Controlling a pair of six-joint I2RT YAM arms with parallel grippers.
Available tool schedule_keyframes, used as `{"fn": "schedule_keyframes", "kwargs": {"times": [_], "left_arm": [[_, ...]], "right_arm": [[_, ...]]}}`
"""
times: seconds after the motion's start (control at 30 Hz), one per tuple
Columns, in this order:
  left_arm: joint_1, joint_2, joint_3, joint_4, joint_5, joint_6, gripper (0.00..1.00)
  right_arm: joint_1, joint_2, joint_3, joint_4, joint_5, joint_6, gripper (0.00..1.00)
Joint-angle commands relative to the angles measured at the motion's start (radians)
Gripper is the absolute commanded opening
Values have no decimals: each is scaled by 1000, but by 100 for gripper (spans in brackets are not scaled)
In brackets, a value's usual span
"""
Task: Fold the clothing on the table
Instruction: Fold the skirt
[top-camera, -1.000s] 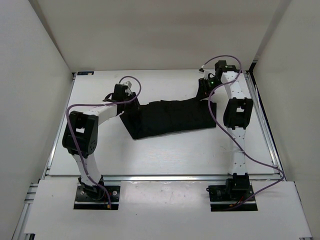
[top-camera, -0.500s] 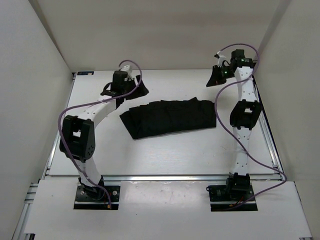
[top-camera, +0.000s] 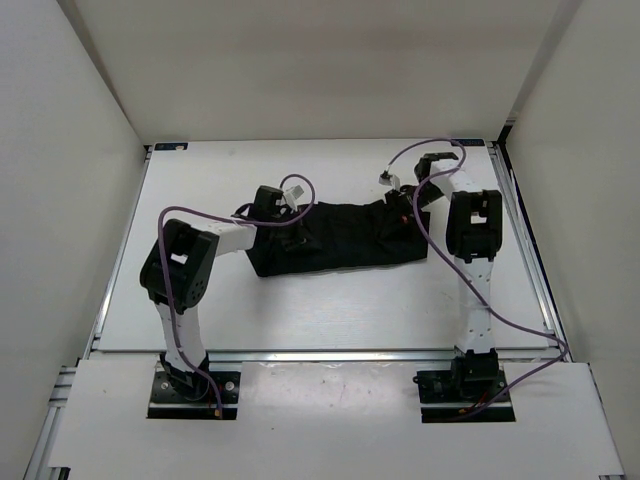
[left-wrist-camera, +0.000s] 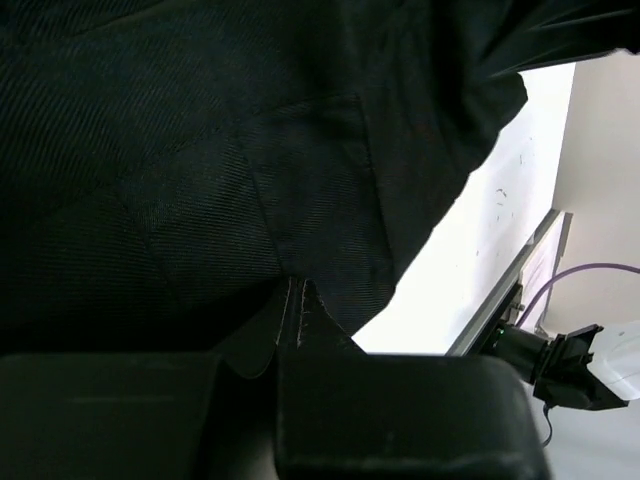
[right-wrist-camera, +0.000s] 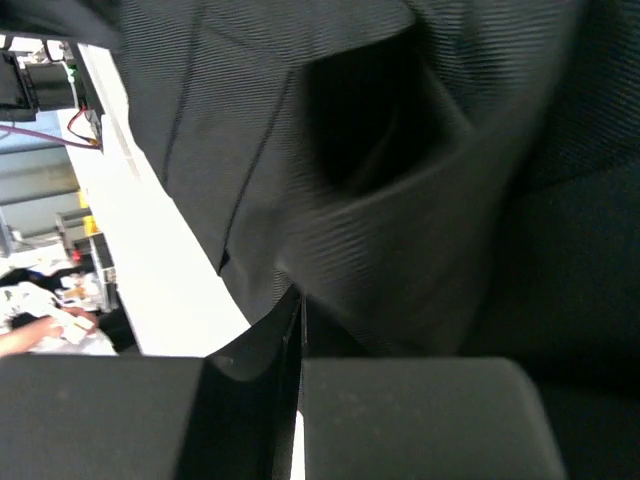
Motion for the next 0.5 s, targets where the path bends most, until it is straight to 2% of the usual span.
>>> {"fn": "schedule_keyframes", "kwargs": {"times": [0.0,0.13,0.27,0.37,0.43,0.47], "left_arm": [[28,-24,-9,53,45,-3,0],[48,-7,-3,65,54,-17,0],[50,3,21,71,40,-29,0],[51,17,20,80,43,-41,0],[50,19,8,93,42,-43,0],[51,26,-5,96,40,-43,0]], "right_arm": [[-14,-90,8,-15,-57,-70,0],[-31,-96,60,-11,-85,-47,0],[-95,-136,108,122,-189,123,0],[-71,-124,210,-20,-165,-8,0],[-30,-167,130,-21,-132,-38,0],[-4,-196,40,-18,-125,-93,0]]}}
